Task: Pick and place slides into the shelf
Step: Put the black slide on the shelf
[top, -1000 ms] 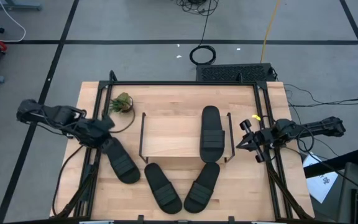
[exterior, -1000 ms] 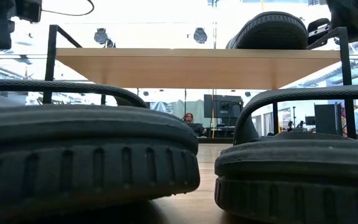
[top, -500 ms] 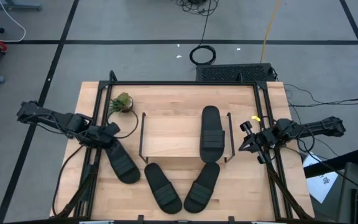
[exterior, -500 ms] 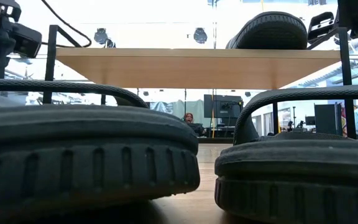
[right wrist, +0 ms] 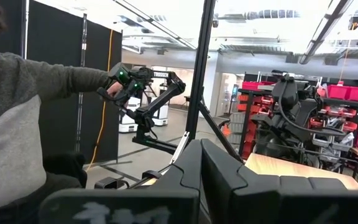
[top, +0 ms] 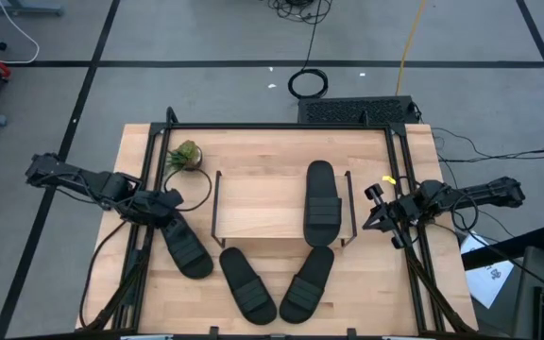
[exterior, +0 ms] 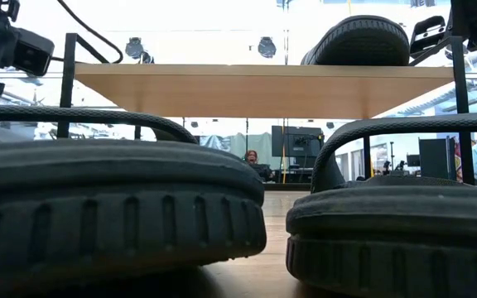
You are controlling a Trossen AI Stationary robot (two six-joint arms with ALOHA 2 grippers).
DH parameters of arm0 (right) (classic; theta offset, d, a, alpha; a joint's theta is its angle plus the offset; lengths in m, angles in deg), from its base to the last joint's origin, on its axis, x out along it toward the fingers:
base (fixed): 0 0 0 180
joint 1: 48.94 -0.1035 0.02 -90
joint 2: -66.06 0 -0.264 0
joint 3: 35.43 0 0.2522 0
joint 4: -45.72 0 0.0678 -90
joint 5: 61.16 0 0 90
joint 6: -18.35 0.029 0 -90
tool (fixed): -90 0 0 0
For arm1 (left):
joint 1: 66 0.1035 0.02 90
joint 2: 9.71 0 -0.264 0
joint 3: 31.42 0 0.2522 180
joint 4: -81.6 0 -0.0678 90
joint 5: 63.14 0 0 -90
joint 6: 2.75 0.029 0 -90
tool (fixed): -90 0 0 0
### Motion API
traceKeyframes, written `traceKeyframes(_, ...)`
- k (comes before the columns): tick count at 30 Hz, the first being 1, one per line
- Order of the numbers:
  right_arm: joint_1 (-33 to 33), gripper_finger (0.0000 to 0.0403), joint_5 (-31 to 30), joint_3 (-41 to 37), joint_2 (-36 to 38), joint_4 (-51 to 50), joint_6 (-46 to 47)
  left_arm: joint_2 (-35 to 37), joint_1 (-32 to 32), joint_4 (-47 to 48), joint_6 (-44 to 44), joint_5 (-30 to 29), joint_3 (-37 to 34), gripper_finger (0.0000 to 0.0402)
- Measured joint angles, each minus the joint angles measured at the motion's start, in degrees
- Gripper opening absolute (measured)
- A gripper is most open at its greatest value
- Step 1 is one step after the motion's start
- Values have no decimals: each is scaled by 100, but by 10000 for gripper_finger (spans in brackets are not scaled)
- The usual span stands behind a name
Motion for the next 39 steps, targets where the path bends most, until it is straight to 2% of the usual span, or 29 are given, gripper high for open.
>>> traceKeyframes(6, 0, 0, 0, 0, 0, -2, 3, -91, -23, 0, 85, -121, 0, 336)
traceKeyframes(10, 0, 0, 2, 0, 0, -4, 6, -408, -184, -100, 211, -195, 0, 372)
traceKeyframes(16, 0, 0, 2, 0, 0, -15, 26, -1021, -564, -352, 673, -91, 4, 378)
traceKeyframes(22, 0, 0, 2, 0, 0, -17, 26, -1424, -868, -308, 574, -90, 4, 379)
traceKeyframes(33, 0, 0, 2, 0, 0, -15, 28, -2070, -1308, -830, 476, -355, 4, 379)
traceKeyframes(39, 0, 0, 2, 0, 0, -15, 31, -2581, -1488, -1509, 538, -347, 4, 379)
